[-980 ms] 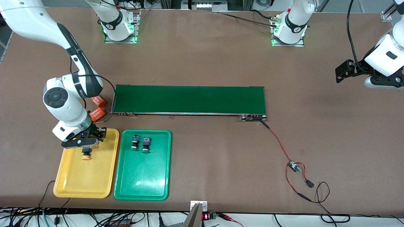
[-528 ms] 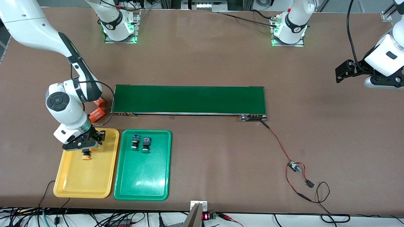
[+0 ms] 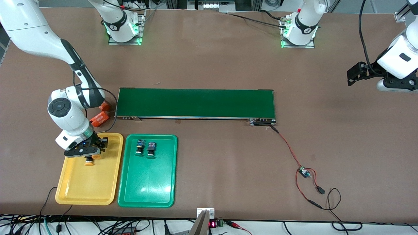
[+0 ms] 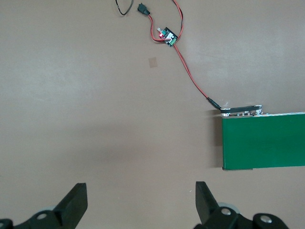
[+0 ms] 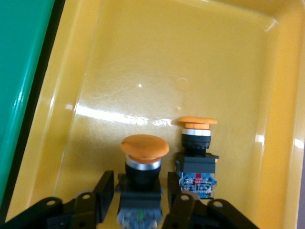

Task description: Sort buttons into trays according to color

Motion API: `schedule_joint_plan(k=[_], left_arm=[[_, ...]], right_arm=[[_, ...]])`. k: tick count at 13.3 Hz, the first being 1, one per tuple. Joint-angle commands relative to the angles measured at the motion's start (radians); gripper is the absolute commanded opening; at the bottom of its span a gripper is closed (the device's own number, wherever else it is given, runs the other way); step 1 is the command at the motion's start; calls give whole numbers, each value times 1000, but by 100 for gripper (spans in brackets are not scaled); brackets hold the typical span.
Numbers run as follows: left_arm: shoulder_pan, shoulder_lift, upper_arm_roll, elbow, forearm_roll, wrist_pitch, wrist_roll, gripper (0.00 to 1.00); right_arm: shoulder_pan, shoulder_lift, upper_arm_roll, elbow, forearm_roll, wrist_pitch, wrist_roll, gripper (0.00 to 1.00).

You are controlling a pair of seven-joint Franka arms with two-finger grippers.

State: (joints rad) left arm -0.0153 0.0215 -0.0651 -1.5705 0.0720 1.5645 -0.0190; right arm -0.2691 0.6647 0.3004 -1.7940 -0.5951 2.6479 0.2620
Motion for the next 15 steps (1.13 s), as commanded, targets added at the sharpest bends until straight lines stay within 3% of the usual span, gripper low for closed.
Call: schedule_joint_plan(k=[1, 4, 6, 11, 15], left_arm=[[-3, 5, 2, 23, -14, -20, 17, 100], [-3, 5, 2, 23, -15, -21, 19, 100], [-5, 5, 1, 23, -14, -21, 17, 100], [-3, 3, -19, 23, -14, -21, 19, 100], [-3, 3, -21, 23, -14, -23, 19, 100]], right_arm=[[7, 12, -4, 19, -18, 9, 0, 80], [7, 9, -4, 19, -8, 26, -1, 86], [8, -13, -1, 12, 3, 18, 3, 100], [36, -141, 68, -5, 15, -192, 118, 100], [56, -296, 104, 2, 210, -430, 114, 100]])
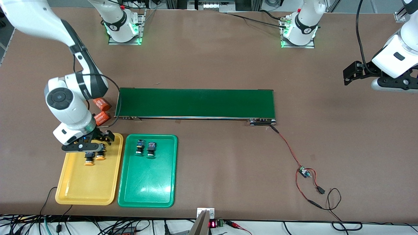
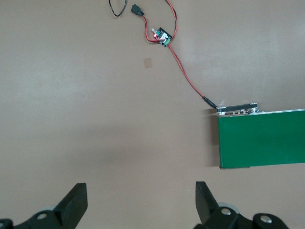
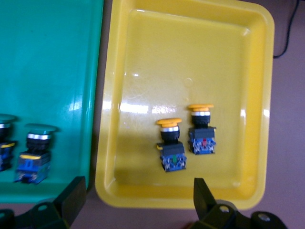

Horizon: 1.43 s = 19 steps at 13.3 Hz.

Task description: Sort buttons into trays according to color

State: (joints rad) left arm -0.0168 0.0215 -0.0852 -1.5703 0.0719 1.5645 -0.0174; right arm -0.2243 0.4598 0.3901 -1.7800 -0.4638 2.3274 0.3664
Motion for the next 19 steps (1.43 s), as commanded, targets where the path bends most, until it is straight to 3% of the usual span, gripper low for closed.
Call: schedule_joint_plan(k=[1, 6, 9, 12, 14, 19], left_arm=[[-2, 3, -1, 23, -14, -23, 16, 100], [0, 2, -4, 23, -14, -23, 16, 100], [3, 3, -4, 23, -14, -23, 17, 100], [9, 5, -2, 24, -14, -20, 17, 100], [11, 5, -2, 24, -14, -18, 17, 100], [11, 5, -2, 24, -14, -18, 17, 100]], right_arm=[[17, -134, 19, -10, 126, -173, 6, 100], [14, -331, 16, 14, 321, -399, -52, 100], [13, -421, 3, 60, 368, -534, -60, 100], [89, -477, -126, 106, 413, -643, -64, 100], [193, -507, -265, 122, 415, -690, -108, 100], [188, -506, -293, 168, 415, -790, -175, 100]])
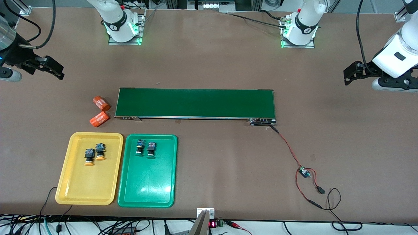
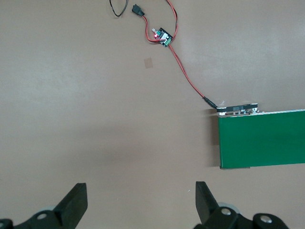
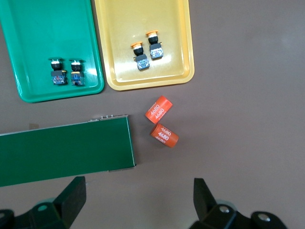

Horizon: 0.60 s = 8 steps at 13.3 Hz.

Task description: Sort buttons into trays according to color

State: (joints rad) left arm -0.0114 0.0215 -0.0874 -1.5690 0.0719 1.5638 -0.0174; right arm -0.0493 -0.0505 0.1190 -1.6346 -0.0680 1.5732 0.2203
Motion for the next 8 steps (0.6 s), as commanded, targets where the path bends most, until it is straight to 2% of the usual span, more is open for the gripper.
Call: schedule_joint_plan(k=[1, 4, 8], left_arm=[[5, 5, 0, 23, -14, -19, 17, 100], [5, 5, 0, 23, -14, -19, 17, 100], [5, 5, 0, 23, -14, -19, 17, 100]], right_arm=[[16, 5, -44, 21, 19, -39, -47, 100], [-10, 20, -48, 15, 22, -41, -65, 100], [-9, 92, -50, 19, 20, -15, -68, 100]])
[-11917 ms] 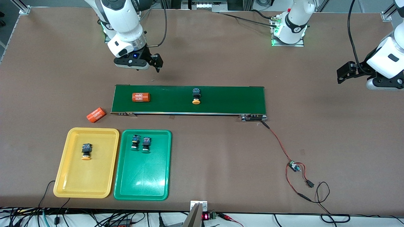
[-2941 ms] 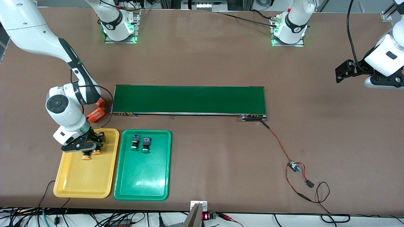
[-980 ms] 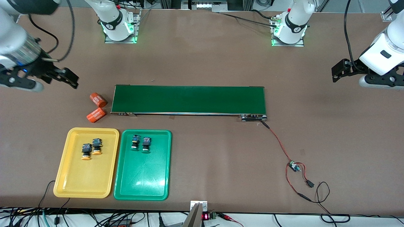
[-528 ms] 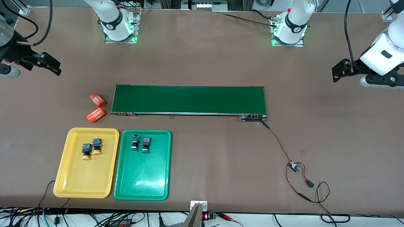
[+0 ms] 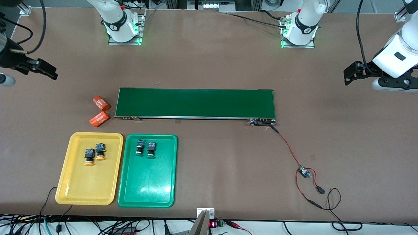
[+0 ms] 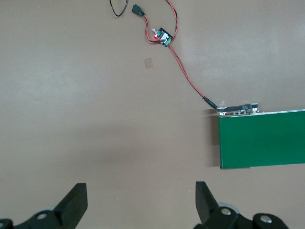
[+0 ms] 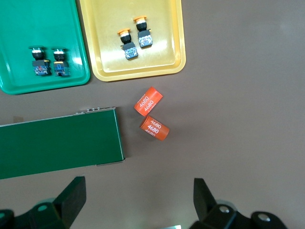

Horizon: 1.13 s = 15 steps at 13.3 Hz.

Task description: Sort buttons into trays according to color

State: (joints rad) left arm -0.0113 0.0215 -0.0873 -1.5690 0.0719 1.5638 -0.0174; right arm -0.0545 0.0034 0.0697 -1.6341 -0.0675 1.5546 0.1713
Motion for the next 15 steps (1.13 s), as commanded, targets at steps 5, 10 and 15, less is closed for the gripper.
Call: schedule_joint_plan(k=[5, 10, 15], left_arm=[[5, 3, 0, 21, -14, -22, 17, 100], [5, 2, -2, 23, -14, -36, 14, 100], [4, 3, -2, 24, -14, -38, 16, 100]], right_arm=[[-7, 53, -2, 22, 20, 16, -22, 100], [-53, 61, -1, 22, 55, 56, -208, 100], [-47, 61, 2, 22, 46, 55, -207, 100]])
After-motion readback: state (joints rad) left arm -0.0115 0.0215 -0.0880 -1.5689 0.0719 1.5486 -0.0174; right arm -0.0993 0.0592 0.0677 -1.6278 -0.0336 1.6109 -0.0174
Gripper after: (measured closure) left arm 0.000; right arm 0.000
